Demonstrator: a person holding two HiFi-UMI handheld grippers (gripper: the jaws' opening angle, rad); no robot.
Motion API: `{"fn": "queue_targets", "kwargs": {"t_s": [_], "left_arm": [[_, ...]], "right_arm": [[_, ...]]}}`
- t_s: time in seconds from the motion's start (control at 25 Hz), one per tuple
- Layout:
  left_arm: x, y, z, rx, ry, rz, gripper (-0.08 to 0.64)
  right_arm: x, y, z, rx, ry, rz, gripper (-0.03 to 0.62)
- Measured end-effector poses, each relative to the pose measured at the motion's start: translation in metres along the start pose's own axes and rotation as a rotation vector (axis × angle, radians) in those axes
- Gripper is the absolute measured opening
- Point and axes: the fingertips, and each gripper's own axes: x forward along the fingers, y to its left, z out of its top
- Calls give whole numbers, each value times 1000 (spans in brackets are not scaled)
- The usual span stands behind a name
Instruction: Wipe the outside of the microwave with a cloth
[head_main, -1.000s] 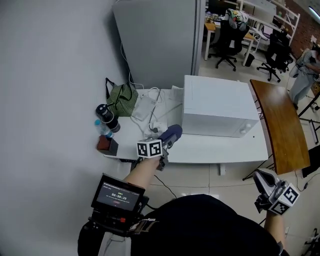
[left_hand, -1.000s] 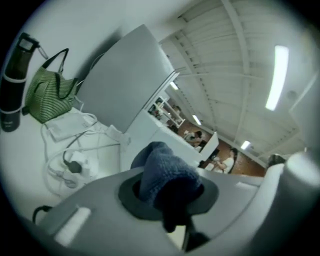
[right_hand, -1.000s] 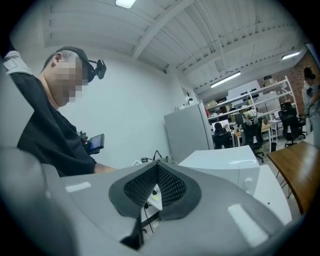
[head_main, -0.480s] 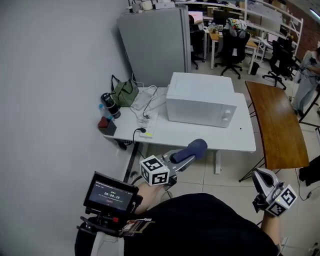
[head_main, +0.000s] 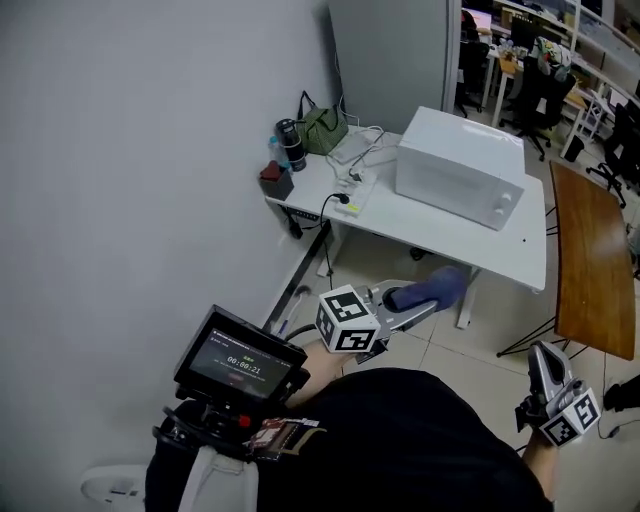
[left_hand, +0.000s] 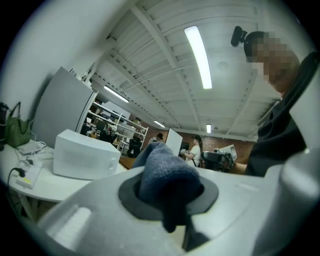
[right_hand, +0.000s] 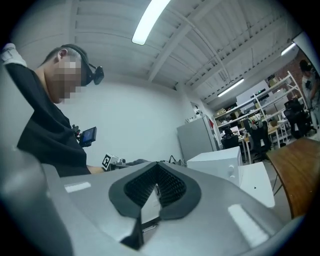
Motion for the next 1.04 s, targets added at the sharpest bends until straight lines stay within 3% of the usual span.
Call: {"fn": "queue_targets", "kwargs": {"t_s": [0.12, 0.36, 0.56, 1.04], "left_arm": [[-30, -2, 4, -5, -25, 4, 60], [-85, -2, -7, -27, -44, 49, 60], [-100, -2, -26, -58, -17, -2, 60], [-114, -1, -16, -67, -54, -33, 60]], "right_arm": [[15, 24, 1, -22, -12, -6, 5], [41, 45, -37, -53, 63, -16, 5], [56, 71, -39, -86, 84, -30, 5], [53, 88, -38, -99, 94, -58, 5]]}}
